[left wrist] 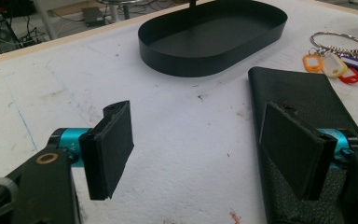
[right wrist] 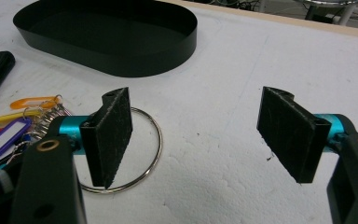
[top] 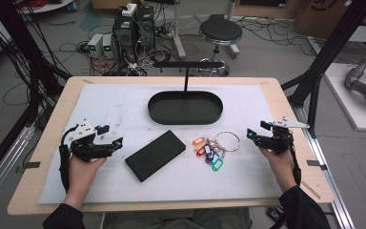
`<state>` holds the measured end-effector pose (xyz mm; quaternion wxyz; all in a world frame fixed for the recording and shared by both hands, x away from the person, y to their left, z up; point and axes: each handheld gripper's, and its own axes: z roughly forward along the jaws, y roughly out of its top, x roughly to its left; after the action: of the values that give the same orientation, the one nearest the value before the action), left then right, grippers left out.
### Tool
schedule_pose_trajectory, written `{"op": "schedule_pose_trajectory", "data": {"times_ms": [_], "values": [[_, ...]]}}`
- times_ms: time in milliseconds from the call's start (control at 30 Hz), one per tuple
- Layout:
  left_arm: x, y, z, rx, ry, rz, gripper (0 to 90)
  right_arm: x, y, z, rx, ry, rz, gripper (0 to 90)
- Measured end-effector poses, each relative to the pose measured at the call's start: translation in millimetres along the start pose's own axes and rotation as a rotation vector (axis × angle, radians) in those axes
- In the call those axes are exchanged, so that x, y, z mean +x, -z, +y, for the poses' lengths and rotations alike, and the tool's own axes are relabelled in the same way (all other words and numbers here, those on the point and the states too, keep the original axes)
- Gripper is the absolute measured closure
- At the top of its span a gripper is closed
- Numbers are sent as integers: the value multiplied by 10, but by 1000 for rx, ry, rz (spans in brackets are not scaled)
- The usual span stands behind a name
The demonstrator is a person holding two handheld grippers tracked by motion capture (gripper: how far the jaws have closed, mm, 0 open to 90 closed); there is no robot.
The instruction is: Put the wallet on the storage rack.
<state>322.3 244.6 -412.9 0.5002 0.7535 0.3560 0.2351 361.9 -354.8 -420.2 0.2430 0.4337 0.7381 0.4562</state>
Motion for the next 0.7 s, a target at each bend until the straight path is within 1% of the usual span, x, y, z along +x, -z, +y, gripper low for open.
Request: {"op": "schedule_pose_trajectory", "data": {"times_ms": [100, 133, 300, 367, 500, 533, 667, 700], "values": [[6, 6, -6, 2, 6, 1, 256, -4, -6, -1, 5, -7, -2, 268], [5, 8, -6, 3, 8, 0, 256, -13, -9, -2, 1, -1, -3, 268], [-2, 17, -9, 6, 6, 2, 256, -31, -24, -4, 1, -6, -5, 268], [-4, 11, -15, 7, 13, 1, 256, -36, -23, -4, 0, -6, -8, 268], [-4, -2, -20, 13, 18, -12, 256, -34, -7, -2, -5, -9, -11, 268], [-12, -12, -19, 14, 24, -17, 256, -33, -3, -2, -5, -12, -10, 268], [-40, -40, -20, 28, 28, -28, 256, -30, 15, -2, -3, -15, -12, 268], [-51, -50, -21, 29, 32, -32, 273, -28, 21, -2, -5, -15, -14, 268]]}}
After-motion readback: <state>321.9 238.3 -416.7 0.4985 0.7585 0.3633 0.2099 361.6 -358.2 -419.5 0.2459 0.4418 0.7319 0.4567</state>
